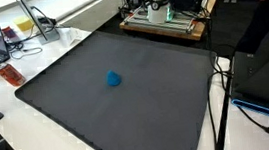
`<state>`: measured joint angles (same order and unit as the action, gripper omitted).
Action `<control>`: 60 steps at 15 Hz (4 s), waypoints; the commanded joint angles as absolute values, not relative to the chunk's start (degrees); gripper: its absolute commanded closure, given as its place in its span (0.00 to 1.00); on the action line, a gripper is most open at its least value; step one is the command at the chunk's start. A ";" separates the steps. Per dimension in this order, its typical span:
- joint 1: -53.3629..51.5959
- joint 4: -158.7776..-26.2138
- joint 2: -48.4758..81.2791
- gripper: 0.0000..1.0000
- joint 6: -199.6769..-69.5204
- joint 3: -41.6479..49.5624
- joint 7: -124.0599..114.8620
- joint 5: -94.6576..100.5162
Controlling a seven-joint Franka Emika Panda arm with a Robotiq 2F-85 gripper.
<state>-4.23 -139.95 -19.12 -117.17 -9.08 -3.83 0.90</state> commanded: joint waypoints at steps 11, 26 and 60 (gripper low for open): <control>-4.97 -139.88 -19.07 0.00 -117.07 -8.39 -4.05 1.16; -3.84 -141.56 -4.43 0.00 -148.79 -9.50 -19.35 4.69; -17.93 -108.52 26.00 0.00 -123.73 -5.35 -75.64 39.28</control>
